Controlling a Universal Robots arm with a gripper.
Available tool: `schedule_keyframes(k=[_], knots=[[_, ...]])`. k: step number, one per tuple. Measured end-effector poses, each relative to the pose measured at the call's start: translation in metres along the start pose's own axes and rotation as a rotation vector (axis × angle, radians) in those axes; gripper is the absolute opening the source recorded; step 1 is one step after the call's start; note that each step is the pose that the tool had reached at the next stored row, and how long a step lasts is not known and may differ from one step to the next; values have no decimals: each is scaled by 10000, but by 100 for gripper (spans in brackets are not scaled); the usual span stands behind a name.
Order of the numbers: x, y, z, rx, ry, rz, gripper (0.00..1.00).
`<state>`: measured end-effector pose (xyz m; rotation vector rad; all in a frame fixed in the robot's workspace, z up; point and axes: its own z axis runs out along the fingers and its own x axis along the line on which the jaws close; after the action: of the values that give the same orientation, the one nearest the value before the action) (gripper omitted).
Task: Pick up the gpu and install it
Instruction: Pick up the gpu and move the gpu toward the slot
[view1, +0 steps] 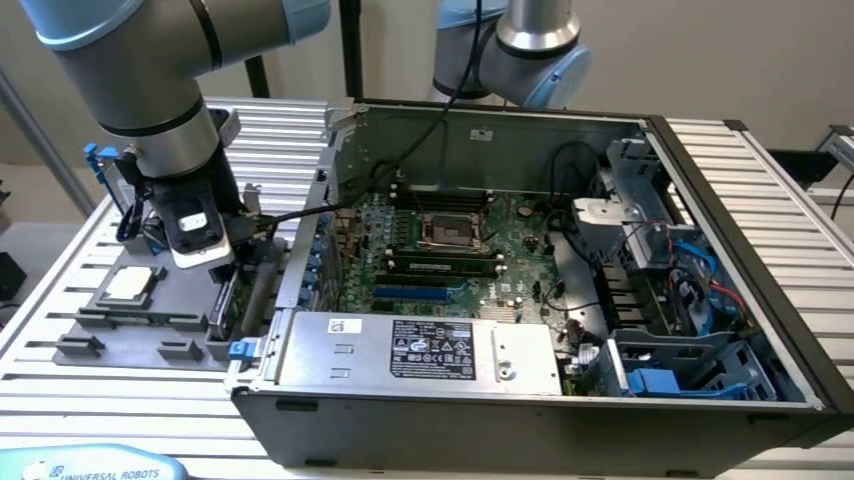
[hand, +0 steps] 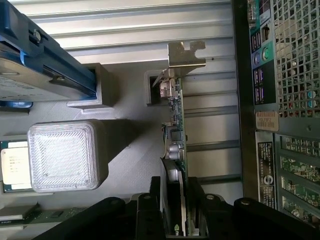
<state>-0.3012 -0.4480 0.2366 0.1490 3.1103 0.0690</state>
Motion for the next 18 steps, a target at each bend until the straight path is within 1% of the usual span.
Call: schedule_keyframes(k=[5, 6, 13, 15, 18], knots=[[0, 0, 0, 1, 1, 0, 33], [0, 0, 0, 0, 0, 0, 27], [0, 0, 0, 0, 0, -11, 27], [2, 0, 0, -5, 5, -135, 27], [6, -1, 0, -15, 25, -569, 27]])
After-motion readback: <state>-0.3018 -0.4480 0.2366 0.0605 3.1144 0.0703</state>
